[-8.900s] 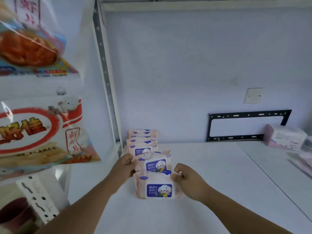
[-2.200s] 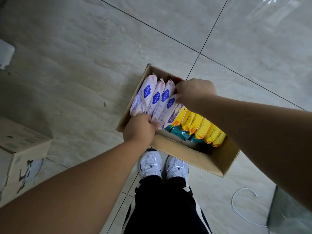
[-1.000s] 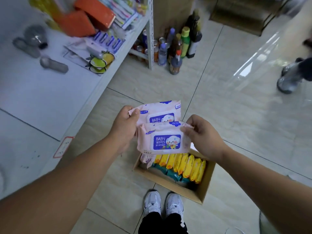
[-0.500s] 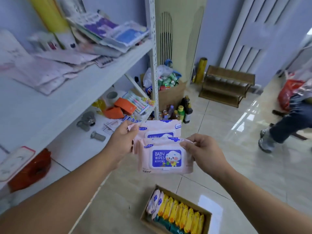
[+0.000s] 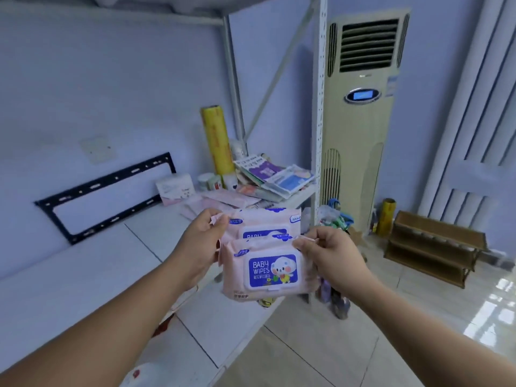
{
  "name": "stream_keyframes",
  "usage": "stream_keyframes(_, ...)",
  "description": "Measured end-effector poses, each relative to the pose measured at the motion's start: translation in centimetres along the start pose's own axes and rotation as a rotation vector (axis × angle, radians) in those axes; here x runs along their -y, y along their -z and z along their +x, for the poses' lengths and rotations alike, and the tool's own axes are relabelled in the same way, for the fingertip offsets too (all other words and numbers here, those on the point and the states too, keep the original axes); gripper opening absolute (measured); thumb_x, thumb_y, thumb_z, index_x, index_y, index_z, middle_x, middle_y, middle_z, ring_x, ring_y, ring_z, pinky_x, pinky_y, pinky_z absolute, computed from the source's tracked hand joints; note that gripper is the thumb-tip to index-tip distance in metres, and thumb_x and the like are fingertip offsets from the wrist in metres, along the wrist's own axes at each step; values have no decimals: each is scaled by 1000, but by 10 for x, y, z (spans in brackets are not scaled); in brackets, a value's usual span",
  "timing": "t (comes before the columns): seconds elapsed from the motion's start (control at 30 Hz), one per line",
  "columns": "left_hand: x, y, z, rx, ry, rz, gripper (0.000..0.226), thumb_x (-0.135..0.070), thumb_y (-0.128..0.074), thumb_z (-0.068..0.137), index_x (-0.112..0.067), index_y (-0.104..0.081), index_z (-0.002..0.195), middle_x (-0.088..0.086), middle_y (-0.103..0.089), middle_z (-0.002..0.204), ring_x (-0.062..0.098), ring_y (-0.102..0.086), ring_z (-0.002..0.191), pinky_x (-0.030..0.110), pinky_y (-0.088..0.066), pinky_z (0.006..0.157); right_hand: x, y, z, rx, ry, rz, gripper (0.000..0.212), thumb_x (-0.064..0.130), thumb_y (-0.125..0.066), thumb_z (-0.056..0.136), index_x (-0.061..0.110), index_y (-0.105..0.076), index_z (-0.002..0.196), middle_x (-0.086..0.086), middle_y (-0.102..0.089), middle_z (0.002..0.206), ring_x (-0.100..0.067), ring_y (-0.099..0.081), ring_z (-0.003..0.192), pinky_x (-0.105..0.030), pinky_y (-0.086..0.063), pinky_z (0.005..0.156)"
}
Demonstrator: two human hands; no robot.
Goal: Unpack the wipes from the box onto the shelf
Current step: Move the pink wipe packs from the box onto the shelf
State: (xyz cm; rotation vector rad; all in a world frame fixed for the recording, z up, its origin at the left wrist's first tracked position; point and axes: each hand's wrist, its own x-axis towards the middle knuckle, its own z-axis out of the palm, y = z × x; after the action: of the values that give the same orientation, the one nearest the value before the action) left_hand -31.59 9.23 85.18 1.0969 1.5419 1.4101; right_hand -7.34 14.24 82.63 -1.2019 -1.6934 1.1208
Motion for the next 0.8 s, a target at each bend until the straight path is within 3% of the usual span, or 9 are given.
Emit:
stream_keyframes(0.13,-21,66,-33,-84,-43,-55,15,-26,-49,106,-16,-61,108,20,-73,106,33,-61,90,47,-39,74,47,-46,-10,91,91,-19,26,35,-73,90,15,-65,75,-7,-74,74,-19,-66,60,-39,-53,61)
stream_keyframes(0.23,-28,115,-58,-164,-65,-85,16,-24,-50,106,-22,-60,95,10,-74,95,30,-60,85,40,-38,70,78,-89,-20,169,144,19,26,31,-73,91,12,-64,76,-15,-72,73,-25,-64,59,-44,-53,57)
stream_keyframes(0.33,-31,168,-86,-223,-58,-93,20,-25,-49,106,-21,-56,87,4,-73,83,24,-60,73,35,-37,67,104,-138,-31,229,174,32,25,28,-72,92,12,-63,76,-10,-75,77,-26,-75,73,-51,-59,72)
stream_keyframes(0.43,-27,225,-114,-298,-49,-85,19,-26,-50,106,-19,-54,89,8,-71,86,25,-58,79,38,-38,70,122,-194,-44,320,167,93,23,26,-71,93,11,-62,77,-8,-77,78,-26,-76,77,-56,-60,74)
stream_keyframes(0.5,-18,263,-136,-352,-48,-78,18,-26,-49,106,-18,-53,90,7,-71,86,26,-59,77,40,-39,71,132,-233,-56,372,181,84,24,26,-70,93,8,-63,79,-7,-77,78,-24,-76,75,-55,-61,74)
stream_keyframes(0.6,2,316,-168,-440,-38,-42,22,-27,-48,107,-21,-54,86,7,-68,81,24,-55,67,31,-34,57,143,-290,-80,445,179,115,24,23,-69,94,5,-61,81,-4,-78,79,-20,-77,74,-52,-62,72)
stream_keyframes(0.7,25,358,-199,-519,-11,-48,27,-27,-50,106,-25,-58,81,11,-67,84,23,-53,66,30,-31,52,147,-340,-102,510,166,114,26,24,-69,94,0,-62,86,-5,-78,82,-21,-77,75,-51,-63,71)
stream_keyframes(0.8,49,402,-228,-581,2,-78,20,-26,-49,106,-19,-57,89,16,-64,90,24,-51,67,28,-30,50,150,-390,-121,572,184,108,26,25,-68,95,2,-62,85,-3,-78,83,-18,-77,76,-47,-63,71)
